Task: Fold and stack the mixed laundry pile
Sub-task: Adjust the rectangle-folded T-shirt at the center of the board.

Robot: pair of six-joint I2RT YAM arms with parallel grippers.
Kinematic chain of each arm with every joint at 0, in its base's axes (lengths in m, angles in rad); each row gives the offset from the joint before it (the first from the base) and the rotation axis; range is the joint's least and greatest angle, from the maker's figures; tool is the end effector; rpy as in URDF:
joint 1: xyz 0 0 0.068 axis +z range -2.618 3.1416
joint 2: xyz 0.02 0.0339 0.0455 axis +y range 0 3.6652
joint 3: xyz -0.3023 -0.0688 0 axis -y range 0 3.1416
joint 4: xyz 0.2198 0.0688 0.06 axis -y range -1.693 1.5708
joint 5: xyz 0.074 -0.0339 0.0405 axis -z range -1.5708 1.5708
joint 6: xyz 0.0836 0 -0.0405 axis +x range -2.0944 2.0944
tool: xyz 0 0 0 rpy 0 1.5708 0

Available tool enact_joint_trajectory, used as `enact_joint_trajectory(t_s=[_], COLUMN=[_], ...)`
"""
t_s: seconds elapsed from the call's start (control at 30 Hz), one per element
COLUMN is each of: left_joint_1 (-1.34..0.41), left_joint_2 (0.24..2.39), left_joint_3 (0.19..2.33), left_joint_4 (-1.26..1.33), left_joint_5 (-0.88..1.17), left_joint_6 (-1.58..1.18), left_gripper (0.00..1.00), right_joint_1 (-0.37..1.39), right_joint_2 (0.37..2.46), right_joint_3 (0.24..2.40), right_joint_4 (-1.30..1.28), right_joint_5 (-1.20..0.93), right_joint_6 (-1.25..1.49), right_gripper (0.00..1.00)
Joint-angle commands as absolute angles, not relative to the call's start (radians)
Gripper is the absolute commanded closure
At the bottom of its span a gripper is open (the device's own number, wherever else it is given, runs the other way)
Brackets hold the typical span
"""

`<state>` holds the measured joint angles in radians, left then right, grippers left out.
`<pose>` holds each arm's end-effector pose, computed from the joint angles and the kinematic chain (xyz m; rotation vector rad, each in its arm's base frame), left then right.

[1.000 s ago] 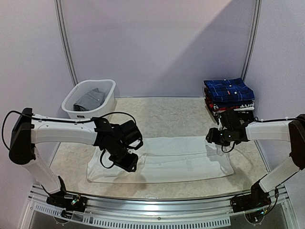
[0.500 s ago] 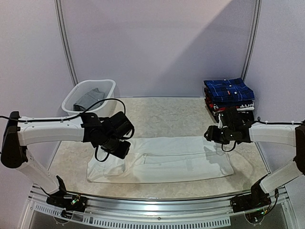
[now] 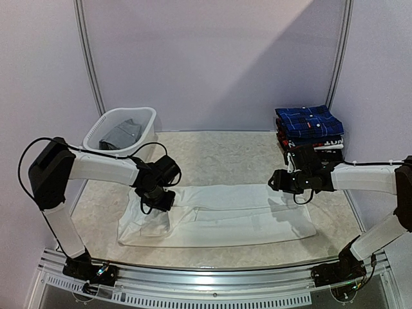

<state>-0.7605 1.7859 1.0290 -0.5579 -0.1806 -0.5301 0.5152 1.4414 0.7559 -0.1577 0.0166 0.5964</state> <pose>0.2459 -0.2132 0.1504 0.2925 2.8144 -0.0143 0.2565 0.1436 0.2029 0.1082 2.4705 0.4793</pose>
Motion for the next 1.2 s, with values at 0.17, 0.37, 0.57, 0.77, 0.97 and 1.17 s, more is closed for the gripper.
enact_joint_trajectory(t_s=[0.17,0.37,0.57,0.77,0.97,1.17], left_joint_1=[-0.934,-1.016,-1.061,-1.071,-1.059,-1.013], left_joint_2=[1.791,1.745,1.666,1.604,1.617,1.639], left_joint_3=[1.075,1.090,1.117,1.084,1.040,0.990], left_joint_4=[-0.590,-0.652,-0.735,-0.757,-0.782,-0.707], left_joint_5=[-0.029,-0.020,-0.059,-0.076,-0.161,-0.112], left_joint_6=[-0.522,-0.533,-0.512,-0.509,-0.518,-0.519], left_gripper=[0.80,0.80,0.77,0.72,0.78,0.78], right_joint_1=[0.521,0.521,0.521,0.521,0.520,0.521], right_joint_2=[1.453,1.470,1.485,1.498,1.508,1.577], right_joint_3=[0.768,0.780,0.801,0.830,0.871,0.906], right_joint_4=[-0.175,-0.173,-0.180,-0.206,-0.291,-0.343], right_joint_5=[0.043,0.040,0.040,0.051,0.144,0.163], right_joint_6=[0.595,0.592,0.586,0.570,0.532,0.535], right_gripper=[0.39,0.39,0.39,0.38,0.36,0.36])
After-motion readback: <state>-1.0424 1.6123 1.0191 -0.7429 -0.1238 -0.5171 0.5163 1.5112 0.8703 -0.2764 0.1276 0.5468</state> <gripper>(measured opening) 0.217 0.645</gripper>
